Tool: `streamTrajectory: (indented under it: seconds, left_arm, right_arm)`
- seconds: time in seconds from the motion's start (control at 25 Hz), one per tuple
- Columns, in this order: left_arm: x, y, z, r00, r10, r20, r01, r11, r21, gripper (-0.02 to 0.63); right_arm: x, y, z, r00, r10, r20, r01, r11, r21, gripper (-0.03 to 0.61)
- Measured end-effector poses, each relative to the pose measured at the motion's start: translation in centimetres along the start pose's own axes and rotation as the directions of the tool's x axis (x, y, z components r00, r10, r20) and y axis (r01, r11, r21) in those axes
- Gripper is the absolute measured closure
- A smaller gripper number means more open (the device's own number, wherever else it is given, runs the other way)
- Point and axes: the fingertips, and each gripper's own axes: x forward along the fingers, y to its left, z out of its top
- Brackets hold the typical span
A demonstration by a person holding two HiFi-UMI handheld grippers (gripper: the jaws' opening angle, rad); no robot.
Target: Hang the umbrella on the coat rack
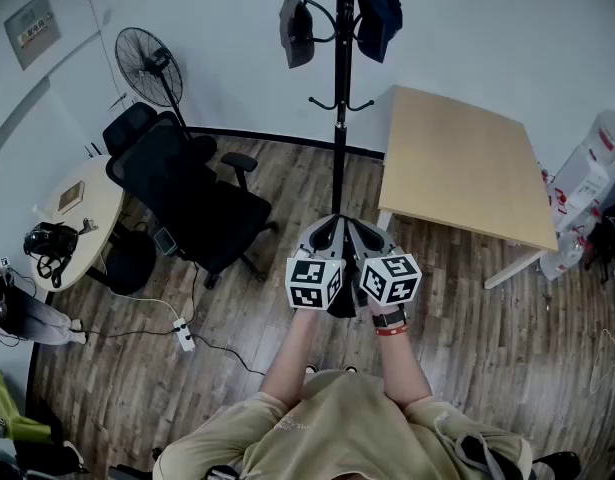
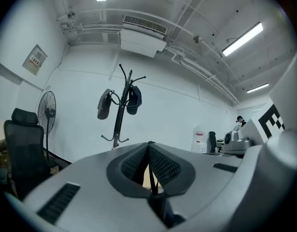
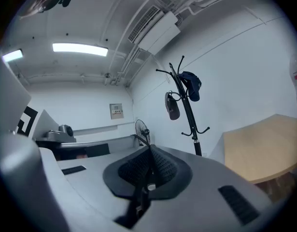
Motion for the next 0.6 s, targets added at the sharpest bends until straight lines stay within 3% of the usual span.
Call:
streamTrajectory:
  seconds: [0.6]
  left_arm:
    - [-0.2,-0.8,-0.7,1.0,0.009,-0.009,-0.009,1.0,-0.009,0.592]
  right_arm:
    - [-0.9,-0.4,-0.7,1.0,-0.002,-0.006,0.002,1.0,0.03,0.563]
